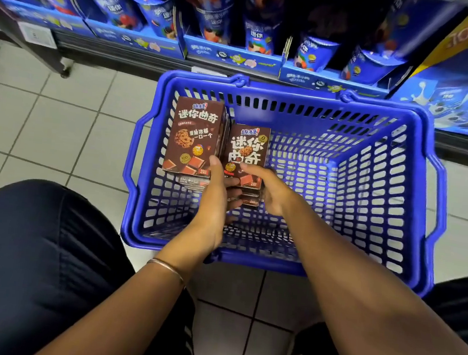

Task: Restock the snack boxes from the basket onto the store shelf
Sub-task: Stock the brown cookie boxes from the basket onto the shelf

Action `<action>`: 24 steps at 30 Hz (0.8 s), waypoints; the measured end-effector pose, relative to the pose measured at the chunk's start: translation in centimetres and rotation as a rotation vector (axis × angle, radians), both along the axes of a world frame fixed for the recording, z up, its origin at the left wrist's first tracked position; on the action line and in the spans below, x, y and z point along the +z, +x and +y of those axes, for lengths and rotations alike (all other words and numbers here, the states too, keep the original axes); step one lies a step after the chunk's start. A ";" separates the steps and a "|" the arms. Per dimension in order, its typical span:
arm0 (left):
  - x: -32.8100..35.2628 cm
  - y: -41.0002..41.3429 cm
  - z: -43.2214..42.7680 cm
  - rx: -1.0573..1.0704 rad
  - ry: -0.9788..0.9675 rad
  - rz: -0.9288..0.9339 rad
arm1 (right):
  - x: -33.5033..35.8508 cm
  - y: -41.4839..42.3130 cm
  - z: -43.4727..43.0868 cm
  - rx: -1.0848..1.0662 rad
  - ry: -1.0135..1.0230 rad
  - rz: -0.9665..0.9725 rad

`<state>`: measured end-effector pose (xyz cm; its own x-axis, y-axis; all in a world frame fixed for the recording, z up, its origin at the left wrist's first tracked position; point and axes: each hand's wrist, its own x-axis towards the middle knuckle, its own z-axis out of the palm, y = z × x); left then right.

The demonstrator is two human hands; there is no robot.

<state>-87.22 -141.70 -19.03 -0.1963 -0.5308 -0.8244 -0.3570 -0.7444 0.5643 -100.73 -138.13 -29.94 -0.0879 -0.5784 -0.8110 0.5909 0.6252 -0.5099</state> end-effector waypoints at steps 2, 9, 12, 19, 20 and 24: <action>-0.1 0.1 0.0 0.003 -0.004 -0.002 | -0.1 0.2 0.1 -0.024 0.004 -0.030; -0.4 0.2 -0.1 0.036 -0.023 0.009 | 1.0 -0.9 0.8 -0.107 0.008 -0.091; -0.5 0.0 -0.2 0.020 -0.043 0.001 | 2.5 -1.8 1.5 -0.106 -0.014 -0.044; 0.3 -1.1 0.7 -0.186 -0.259 -0.042 | 6.8 -4.2 4.8 -0.214 -0.124 0.007; 0.6 -1.2 0.5 -0.235 -0.293 -0.018 | 7.4 -4.3 5.1 -0.228 -0.156 0.002; 2.1 -1.9 -1.3 -0.422 -0.314 0.097 | 9.6 -3.9 6.3 -0.235 -0.245 -0.015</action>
